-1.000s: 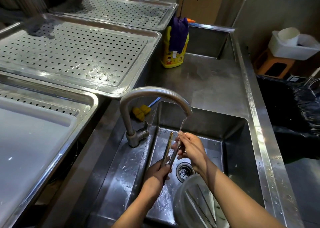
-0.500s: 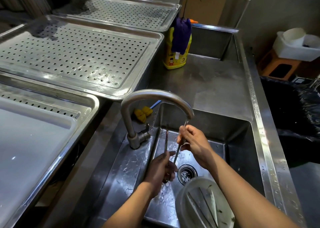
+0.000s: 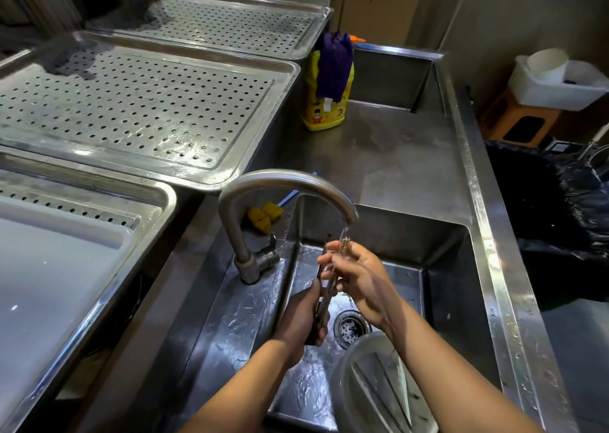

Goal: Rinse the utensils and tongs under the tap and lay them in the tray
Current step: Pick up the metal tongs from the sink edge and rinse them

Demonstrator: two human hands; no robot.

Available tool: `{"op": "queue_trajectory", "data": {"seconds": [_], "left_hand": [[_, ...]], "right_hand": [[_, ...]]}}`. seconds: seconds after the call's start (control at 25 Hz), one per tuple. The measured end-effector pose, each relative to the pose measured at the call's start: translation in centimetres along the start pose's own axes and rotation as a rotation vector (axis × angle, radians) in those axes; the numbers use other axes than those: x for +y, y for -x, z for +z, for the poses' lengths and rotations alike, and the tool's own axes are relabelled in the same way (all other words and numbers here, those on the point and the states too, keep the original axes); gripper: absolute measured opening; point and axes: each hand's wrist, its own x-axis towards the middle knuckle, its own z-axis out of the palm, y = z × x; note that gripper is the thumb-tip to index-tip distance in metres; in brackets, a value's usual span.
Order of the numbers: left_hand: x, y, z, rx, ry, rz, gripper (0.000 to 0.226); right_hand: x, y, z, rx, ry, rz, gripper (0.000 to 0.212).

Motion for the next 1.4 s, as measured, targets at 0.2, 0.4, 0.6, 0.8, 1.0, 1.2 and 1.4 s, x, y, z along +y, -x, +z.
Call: {"op": "queue_trajectory", "data": {"seconds": [0.2,0.4,0.6,0.8,1.0,1.2,1.4], "left_hand": [[-0.1,0.4,0.0,0.116,-0.078,0.109,0.049],[-0.7,0.4,-0.1,0.199,-0.066,0.112,0.056],[-0.6,0.5,-0.1,0.221,-0.047,0.149,0.058],[0.2,0.9,0.1,0.148,0.015,0.169,0.047],[0.6,1.5,1.2,0.020,-0.072,0.319,0.057],[0.8,0.9,0.9,0.032,-0.008,0.248,0.044],[0.7,1.1,1.3,0.066,-0.016,0.235,0.016]], "right_hand": [[-0.6,0.1,0.5,-0.008,-0.008,0.037,0.052],[-0.4,-0.1,0.1,-0.078,0.050,-0.043,0.015],[0.7,0.0,0.8,-0.153,0.129,-0.019,0.010],[1.5,-0.3,1.1,0.016,0.287,-0.043,0.017],[1.6,0.2,1.4,-0.008,0.383,-0.064,0.009],[1.3,1.8,-0.9,0.206,0.460,-0.202,0.003],[1.4,1.0,-0.6,0.143,0.387,-0.049,0.019]]}}
